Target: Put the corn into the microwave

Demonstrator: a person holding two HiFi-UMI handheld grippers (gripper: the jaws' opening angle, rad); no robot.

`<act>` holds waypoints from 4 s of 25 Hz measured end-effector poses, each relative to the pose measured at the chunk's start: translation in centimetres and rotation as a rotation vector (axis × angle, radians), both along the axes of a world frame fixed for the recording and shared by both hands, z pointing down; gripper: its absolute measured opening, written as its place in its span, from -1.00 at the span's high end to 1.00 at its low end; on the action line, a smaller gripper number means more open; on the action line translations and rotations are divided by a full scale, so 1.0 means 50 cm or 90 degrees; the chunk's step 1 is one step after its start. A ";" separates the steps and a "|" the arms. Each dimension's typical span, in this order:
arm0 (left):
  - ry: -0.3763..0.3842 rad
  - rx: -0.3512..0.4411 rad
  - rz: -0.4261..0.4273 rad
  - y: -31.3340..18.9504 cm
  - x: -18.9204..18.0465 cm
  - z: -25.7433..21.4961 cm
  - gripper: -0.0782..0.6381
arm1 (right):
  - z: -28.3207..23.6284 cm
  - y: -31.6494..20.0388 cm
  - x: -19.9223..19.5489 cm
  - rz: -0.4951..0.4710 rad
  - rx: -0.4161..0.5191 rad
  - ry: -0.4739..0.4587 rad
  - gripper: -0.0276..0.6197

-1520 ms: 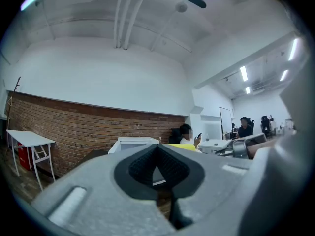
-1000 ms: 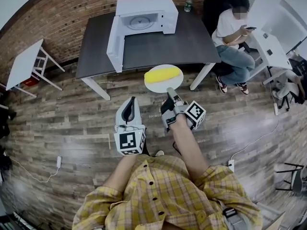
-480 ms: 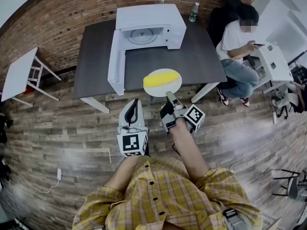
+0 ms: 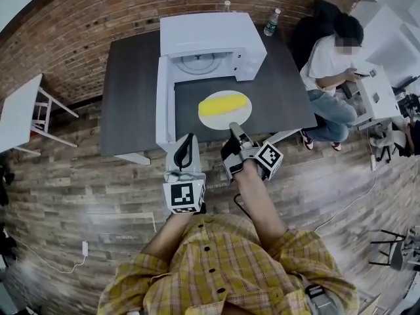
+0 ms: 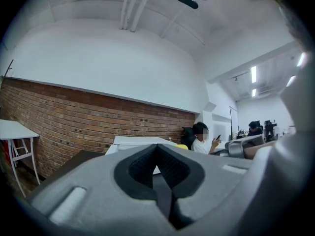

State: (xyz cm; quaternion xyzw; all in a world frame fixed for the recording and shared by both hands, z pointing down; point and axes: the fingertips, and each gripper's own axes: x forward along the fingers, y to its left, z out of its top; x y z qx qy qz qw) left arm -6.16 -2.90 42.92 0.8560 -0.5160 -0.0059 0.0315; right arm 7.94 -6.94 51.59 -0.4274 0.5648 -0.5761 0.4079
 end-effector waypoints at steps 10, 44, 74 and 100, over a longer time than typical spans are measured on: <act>0.021 -0.015 0.034 -0.098 -0.001 0.004 0.79 | -0.002 -0.104 -0.027 0.014 -0.006 0.004 0.86; 0.019 -0.045 -0.006 -0.260 0.061 0.064 0.79 | 0.088 -0.295 0.020 -0.040 -0.024 0.023 0.86; 0.011 -0.049 -0.104 -0.417 0.073 0.108 0.79 | 0.285 -0.532 0.032 -0.067 -0.048 0.014 0.86; 0.000 -0.083 -0.113 -0.497 0.080 0.152 0.79 | 0.417 -0.642 0.021 -0.065 -0.134 0.016 0.88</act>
